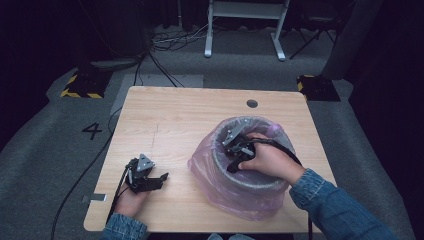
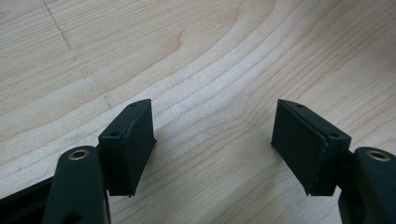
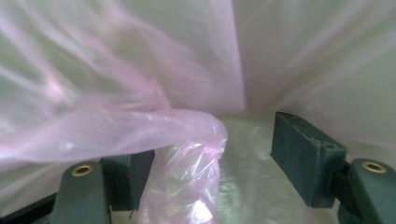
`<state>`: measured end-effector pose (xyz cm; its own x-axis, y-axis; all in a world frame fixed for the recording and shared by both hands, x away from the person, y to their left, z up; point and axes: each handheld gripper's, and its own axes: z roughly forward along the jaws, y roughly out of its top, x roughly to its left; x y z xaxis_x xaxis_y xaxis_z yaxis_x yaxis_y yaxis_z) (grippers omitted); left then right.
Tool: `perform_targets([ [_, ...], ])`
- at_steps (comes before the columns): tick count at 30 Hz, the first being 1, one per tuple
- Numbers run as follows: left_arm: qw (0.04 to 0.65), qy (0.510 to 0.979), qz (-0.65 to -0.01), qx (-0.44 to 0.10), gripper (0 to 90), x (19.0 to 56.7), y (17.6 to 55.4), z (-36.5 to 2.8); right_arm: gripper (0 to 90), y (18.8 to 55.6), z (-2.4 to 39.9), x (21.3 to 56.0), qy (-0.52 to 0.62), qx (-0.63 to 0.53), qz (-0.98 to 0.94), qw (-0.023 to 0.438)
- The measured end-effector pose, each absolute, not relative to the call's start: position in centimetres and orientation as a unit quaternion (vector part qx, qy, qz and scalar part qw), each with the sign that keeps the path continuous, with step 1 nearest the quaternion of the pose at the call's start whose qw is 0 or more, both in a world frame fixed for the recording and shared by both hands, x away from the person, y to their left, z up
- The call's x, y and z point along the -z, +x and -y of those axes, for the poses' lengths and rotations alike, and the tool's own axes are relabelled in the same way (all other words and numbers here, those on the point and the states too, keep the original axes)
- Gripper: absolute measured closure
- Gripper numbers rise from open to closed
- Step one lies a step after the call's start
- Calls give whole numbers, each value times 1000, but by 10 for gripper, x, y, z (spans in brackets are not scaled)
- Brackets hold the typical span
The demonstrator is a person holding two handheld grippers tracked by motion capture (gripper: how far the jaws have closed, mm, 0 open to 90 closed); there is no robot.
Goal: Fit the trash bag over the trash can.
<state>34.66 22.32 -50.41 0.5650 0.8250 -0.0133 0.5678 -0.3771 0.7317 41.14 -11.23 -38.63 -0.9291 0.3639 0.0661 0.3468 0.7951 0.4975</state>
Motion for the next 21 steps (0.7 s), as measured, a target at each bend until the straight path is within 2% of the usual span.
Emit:
perform_targets([
  [9,356,810,-430,-181,296,504,347,-223,294,407,137,332,195,-331,-922,51],
  [21,356,810,-429,-181,295,504,347,-223,302,401,174,297,225,-390,-887,105],
])
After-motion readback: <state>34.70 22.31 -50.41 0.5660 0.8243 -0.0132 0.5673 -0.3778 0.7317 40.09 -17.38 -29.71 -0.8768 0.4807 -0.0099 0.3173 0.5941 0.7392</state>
